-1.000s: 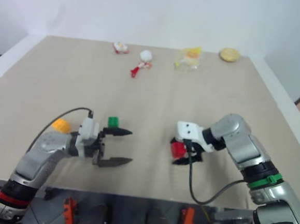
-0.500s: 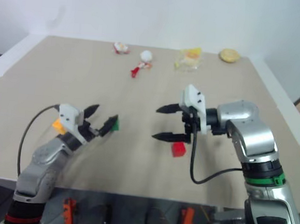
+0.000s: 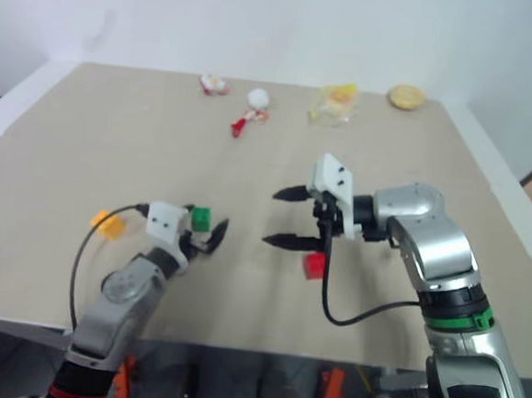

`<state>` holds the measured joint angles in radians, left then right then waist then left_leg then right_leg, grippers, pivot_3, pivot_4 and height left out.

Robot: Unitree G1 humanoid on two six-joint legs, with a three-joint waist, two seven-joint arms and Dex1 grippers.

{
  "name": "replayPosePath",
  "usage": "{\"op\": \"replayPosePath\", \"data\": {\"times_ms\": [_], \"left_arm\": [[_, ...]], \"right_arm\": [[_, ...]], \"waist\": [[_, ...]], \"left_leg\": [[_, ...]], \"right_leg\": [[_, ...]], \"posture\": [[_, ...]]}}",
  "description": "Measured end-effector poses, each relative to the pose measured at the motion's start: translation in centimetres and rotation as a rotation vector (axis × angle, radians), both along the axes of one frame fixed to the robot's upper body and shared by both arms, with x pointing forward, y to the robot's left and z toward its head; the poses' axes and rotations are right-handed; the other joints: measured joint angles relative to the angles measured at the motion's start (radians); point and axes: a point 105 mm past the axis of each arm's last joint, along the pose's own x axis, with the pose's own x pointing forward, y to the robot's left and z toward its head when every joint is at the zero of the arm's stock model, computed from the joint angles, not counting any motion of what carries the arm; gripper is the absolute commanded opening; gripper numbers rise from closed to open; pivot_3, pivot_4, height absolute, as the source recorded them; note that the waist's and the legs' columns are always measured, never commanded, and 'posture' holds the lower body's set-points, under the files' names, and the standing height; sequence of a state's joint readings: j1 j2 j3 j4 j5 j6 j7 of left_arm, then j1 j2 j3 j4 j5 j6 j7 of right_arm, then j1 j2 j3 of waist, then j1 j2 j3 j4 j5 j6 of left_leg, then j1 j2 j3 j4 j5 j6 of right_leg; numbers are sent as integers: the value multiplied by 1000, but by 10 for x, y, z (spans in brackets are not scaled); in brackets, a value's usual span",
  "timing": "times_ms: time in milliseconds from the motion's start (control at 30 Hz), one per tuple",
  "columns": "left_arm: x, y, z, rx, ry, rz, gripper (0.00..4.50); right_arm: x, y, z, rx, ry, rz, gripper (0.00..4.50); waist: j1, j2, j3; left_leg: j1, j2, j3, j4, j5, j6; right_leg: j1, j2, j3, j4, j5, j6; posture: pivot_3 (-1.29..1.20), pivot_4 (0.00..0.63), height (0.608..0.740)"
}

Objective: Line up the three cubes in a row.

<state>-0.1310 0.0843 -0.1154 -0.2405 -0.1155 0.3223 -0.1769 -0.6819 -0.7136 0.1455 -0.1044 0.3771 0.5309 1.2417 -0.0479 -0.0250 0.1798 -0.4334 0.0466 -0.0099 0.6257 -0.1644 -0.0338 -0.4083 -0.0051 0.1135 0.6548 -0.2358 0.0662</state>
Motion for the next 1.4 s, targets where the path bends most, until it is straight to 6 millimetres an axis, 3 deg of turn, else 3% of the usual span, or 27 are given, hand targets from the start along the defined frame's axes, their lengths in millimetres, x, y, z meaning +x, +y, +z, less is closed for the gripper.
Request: {"op": "replayPosePath", "data": {"times_ms": [333,833,1133,1400], "left_arm": [[16,21,-10,20,48,125,4500],[21,32,-13,31,66,177,4500],[22,25,-9,23,54,147,4500],[22,24,-9,20,52,137,2018]], "right_arm": [[-1,1,1,-6,0,-6,4440],[-1,1,2,-1,0,-21,4440],[0,1,2,0,-1,-21,4440],[-1,1,2,1,0,-20,4500]], "waist": [[0,0,0],[0,0,0],[0,0,0],[0,0,0]], "left_leg": [[0,0,0,0,0,0],[-1,0,0,0,0,0],[-1,0,0,-1,0,0],[-1,0,0,-1,0,0]], "right_leg": [[0,0,0,0,0,0],[0,0,0,0,0,0],[-1,0,0,-1,0,0],[-1,0,0,-1,0,0]], "posture": [[0,150,740],[0,150,740],[0,150,740],[0,150,740]]}}
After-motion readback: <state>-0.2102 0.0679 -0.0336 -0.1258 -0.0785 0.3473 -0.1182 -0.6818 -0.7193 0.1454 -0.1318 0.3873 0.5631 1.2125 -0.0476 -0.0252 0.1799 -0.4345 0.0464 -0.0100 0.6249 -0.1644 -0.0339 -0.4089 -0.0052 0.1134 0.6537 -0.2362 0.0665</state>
